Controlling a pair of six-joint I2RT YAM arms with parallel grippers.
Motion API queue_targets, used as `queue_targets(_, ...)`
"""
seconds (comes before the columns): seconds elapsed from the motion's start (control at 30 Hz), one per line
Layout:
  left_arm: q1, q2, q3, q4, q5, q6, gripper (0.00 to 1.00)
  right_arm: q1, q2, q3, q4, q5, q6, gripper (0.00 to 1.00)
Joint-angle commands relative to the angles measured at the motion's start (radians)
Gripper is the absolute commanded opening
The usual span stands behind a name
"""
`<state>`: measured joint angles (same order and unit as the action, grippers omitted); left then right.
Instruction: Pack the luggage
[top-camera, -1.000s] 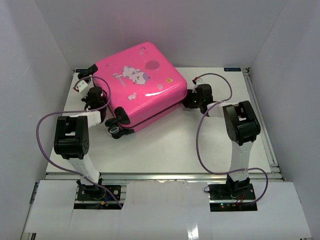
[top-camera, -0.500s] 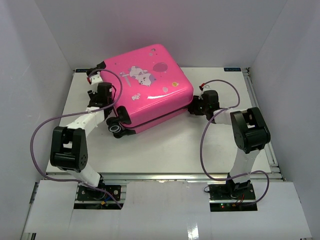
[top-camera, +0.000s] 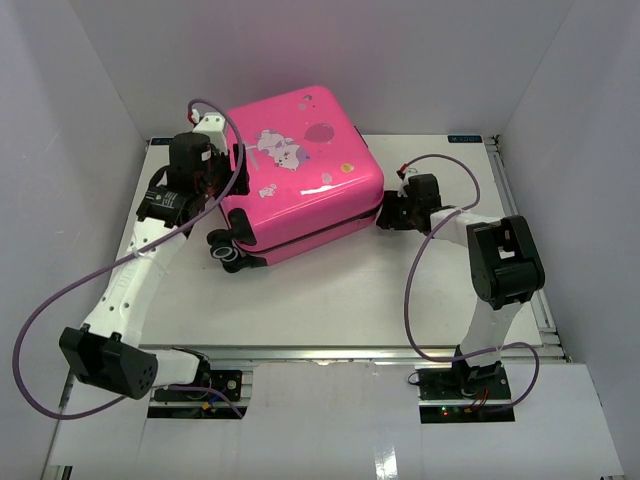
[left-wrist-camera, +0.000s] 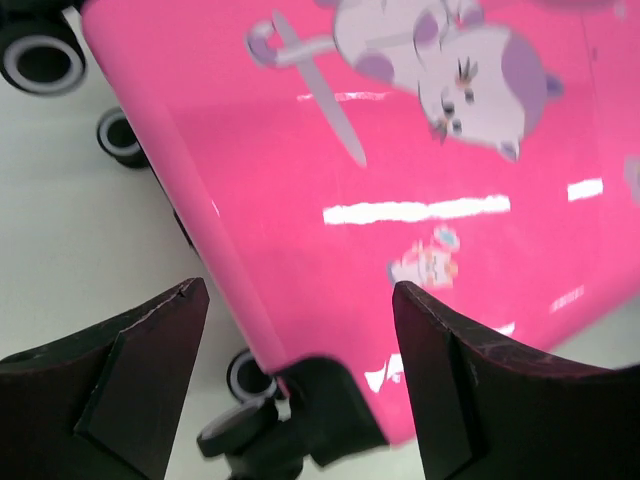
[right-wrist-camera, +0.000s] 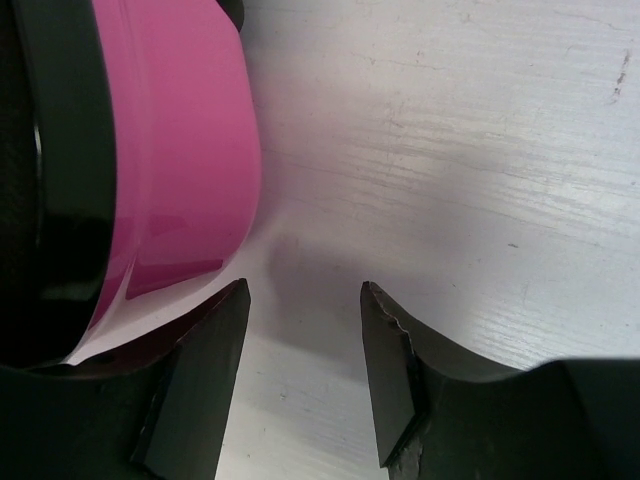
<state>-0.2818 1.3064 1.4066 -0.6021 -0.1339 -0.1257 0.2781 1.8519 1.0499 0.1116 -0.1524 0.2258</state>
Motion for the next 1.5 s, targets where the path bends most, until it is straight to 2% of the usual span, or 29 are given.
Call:
queue_targets(0.0,0.009,-0.071,-0.058,-0.213,0.15,0.119,0.86,0.003,-0.074,0.048,0.039,-0.097,-0.039,0.57)
queue_targets(0.1,0.009,-0.107,-0.11,-0.236,0.052,0.121,0.86,-0.008,-0.098,0.026,0.033,-0.076,-0.038,0.59)
queue_targets(0.17,0.006,-0.129,-0.133,-0.246,0.042,0.16,0.86,-0.011,-0.116,0.016,0.024,-0.095,-0.047,0.6)
queue_targets(0.23,-0.001,-0.168,-0.173,-0.243,0.085,0.239,0.86,-0.013,-0.138,-0.01,0.023,-0.113,-0.056,0.61)
queue_targets(0.33,-0.008,-0.314,-0.269,-0.181,0.159,0.397,0.87,-0.013,-0.184,-0.044,0.024,-0.113,-0.064,0.62)
queue_targets(0.43,-0.008,-0.352,-0.296,-0.154,0.226,0.473,0.89,-0.014,-0.215,-0.072,0.023,-0.119,-0.075,0.62)
queue_targets(0.57,-0.022,-0.269,-0.29,-0.202,0.309,0.514,0.87,-0.015,-0.241,-0.114,0.021,-0.131,-0.083,0.62)
queue_targets(0.67,-0.026,-0.203,-0.277,-0.227,0.317,0.536,0.82,-0.025,-0.26,-0.145,0.022,-0.139,-0.088,0.63)
queue_targets(0.77,-0.03,-0.152,-0.257,-0.233,0.226,0.574,0.82,-0.031,-0.296,-0.186,0.022,-0.146,-0.097,0.63)
queue_targets(0.97,-0.031,-0.098,-0.277,-0.188,0.18,0.637,0.82,-0.033,-0.373,-0.212,0.015,-0.147,-0.115,0.63)
queue_targets(1.1,-0.031,-0.063,-0.288,-0.177,0.151,0.653,0.76,-0.033,-0.386,-0.22,0.017,-0.158,-0.117,0.63)
queue_targets(1.13,-0.031,-0.056,-0.288,-0.171,0.149,0.653,0.73,-0.033,-0.385,-0.22,0.02,-0.168,-0.117,0.63)
queue_targets(1.17,-0.031,-0.051,-0.285,-0.163,0.116,0.646,0.6,-0.033,-0.385,-0.228,0.03,-0.181,-0.116,0.63)
queue_targets(1.2,-0.031,-0.048,-0.279,-0.162,0.109,0.644,0.57,-0.033,-0.387,-0.229,0.046,-0.184,-0.113,0.63)
queue_targets(1.27,-0.031,-0.042,-0.259,-0.148,0.13,0.611,0.23,-0.033,-0.385,-0.245,0.078,-0.205,-0.107,0.63)
queue_targets(1.33,-0.031,-0.047,-0.243,-0.136,0.141,0.592,0.05,-0.032,-0.378,-0.243,0.102,-0.24,-0.113,0.63)
queue_targets(1.37,-0.031,-0.053,-0.235,-0.131,0.182,0.578,0.01,-0.031,-0.375,-0.241,0.126,-0.269,-0.123,0.63)
queue_targets(1.47,-0.031,-0.065,-0.215,-0.105,0.21,0.526,0.0,-0.017,-0.381,-0.248,0.164,-0.296,-0.14,0.63)
